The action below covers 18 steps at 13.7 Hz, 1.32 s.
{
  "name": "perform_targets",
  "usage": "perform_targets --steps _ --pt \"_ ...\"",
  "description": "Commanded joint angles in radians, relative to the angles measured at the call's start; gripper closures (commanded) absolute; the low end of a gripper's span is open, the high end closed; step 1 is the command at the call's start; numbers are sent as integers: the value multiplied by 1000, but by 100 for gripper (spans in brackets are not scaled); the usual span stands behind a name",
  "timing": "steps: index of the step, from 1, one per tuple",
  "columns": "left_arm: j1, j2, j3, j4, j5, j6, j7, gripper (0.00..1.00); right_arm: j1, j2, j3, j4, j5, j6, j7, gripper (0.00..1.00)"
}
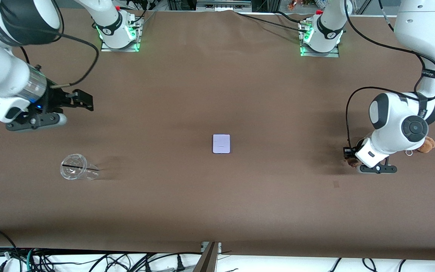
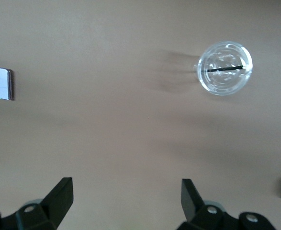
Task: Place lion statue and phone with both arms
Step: 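Carry the lion statue with the left gripper toward the white lamp, then lower the lion beside the lamp while the right gripper reaches the phone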
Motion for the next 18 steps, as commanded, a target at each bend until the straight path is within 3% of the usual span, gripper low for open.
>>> perform_targets --steps 1,6,8,10,11,13,16,18 --pt "21 -61 -16 -106 9 65 8 100 16 39 -1 6 2 16 -4 0" --pt "35 -73 -15 -218 9 203 0 100 108 115 -1 4 28 109 36 0" --pt "35 -73 -15 -220 9 207 0 100 168 162 -1 4 98 183 180 0" --pt "35 -71 -15 -220 9 207 0 82 261 223 -1 6 102 274 278 0" --pt "35 -71 -15 -218 9 207 0 66 306 260 -1 6 100 331 354 0" --pt "35 -76 -15 -211 9 203 2 0 378 341 -1 13 100 481 477 0" --pt "30 -119 -16 -198 9 168 -6 0 432 449 -1 70 100 572 599 0" --pt "24 -136 -18 -128 9 53 -8 0 463 530 -1 128 100 629 675 0"
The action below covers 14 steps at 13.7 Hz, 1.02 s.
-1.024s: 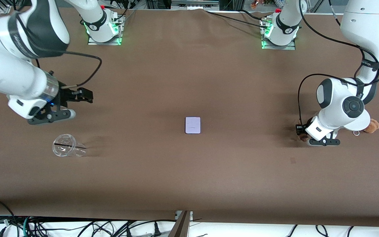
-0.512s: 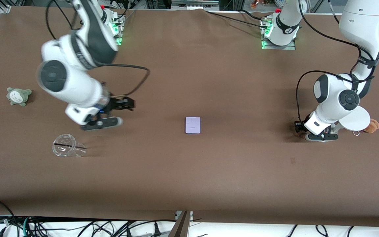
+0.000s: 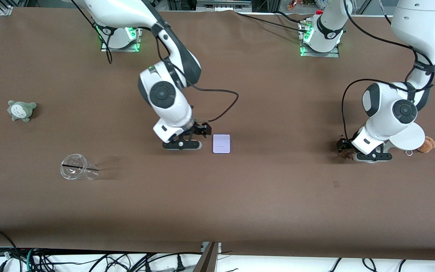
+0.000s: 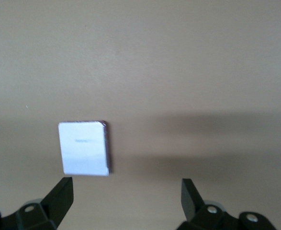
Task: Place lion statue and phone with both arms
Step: 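Lower the lion beside the lamp while the right gripper reaches the phone, then open and raise the left gripper while the right gripper grasps the phone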
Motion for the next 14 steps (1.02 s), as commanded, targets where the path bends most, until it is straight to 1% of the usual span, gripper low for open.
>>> perform_targets --steps 1,2,3,5,8,11,12,14 --pt "-1 -49 -10 100 9 -189 -26 0 44 128 -10 119 5 63 114 0" --pt "-4 -52 -14 158 9 -278 -58 0 65 166 -12 137 2 97 161 0" --pt "-6 -55 -38 216 8 -367 -95 0 82 192 -13 147 1 127 204 0" --pt "-7 -81 -51 313 8 -531 -167 0 108 228 -18 164 -1 163 248 0" --pt "-6 -87 -65 498 8 -766 -177 0 124 248 -19 174 -34 164 300 0" --pt "-7 -90 -60 659 9 -947 -166 0 128 259 -19 174 -74 164 407 0" --pt "-17 -110 -56 690 17 -977 -165 0 136 263 -19 174 -76 164 421 0" --pt "-32 -181 -39 669 12 -978 -163 0 144 278 -21 174 -77 178 426 0"
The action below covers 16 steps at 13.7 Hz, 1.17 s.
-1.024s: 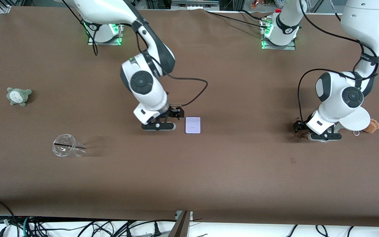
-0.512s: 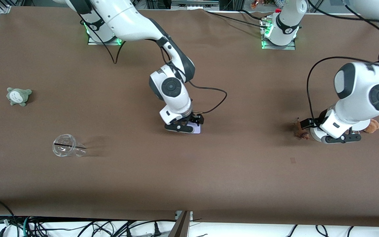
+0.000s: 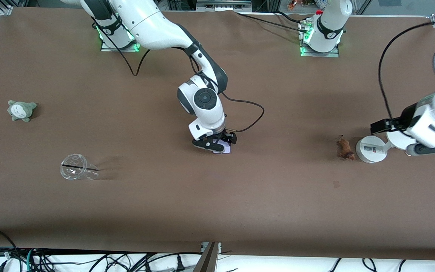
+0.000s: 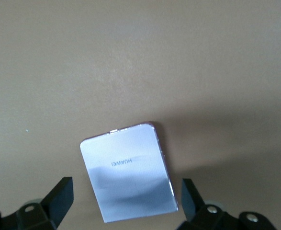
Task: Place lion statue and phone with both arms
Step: 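Open and raise the left gripper while the right gripper grasps the phone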
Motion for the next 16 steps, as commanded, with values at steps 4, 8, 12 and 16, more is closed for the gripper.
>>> perform_targets --steps 4,8,12,16 --pt "-23 -119 50 -29 8 -36 -4 0 42 64 -13 30 -75 45 45 0" --pt "-21 -97 36 -28 9 -63 -5 0 51 80 -13 30 -91 77 48 2" --pt "-21 -95 36 -28 9 -68 2 0 39 65 -13 30 -115 67 19 63" --pt "-20 -95 38 -28 11 -68 4 0 -25 -4 -11 20 -102 -19 -106 64"
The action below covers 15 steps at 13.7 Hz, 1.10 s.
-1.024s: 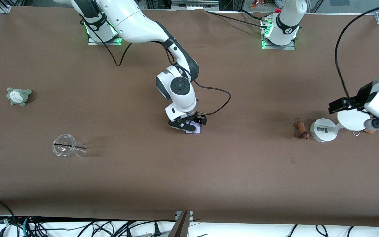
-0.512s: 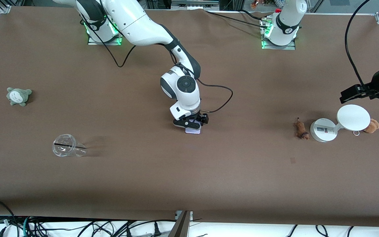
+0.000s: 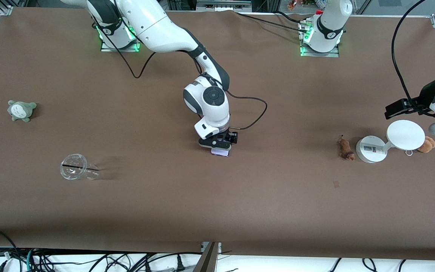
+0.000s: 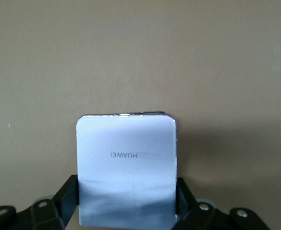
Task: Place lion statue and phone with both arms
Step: 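Open and raise the left gripper while the right gripper grasps the phone, then carry the phone with the right gripper and lower it beside the cup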
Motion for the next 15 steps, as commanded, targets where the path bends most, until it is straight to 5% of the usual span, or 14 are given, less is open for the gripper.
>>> perform_targets --steps 1,9,15 --pt "-6 -9 5 -4 11 -9 5 0 -59 -72 5 -14 1 -91 -154 64" --pt "-6 -10 5 -2 11 -9 4 0 -340 -305 5 -327 55 -72 -737 60" --pt "-6 -9 5 -2 11 -9 4 0 -498 -302 7 -507 195 161 -1023 52"
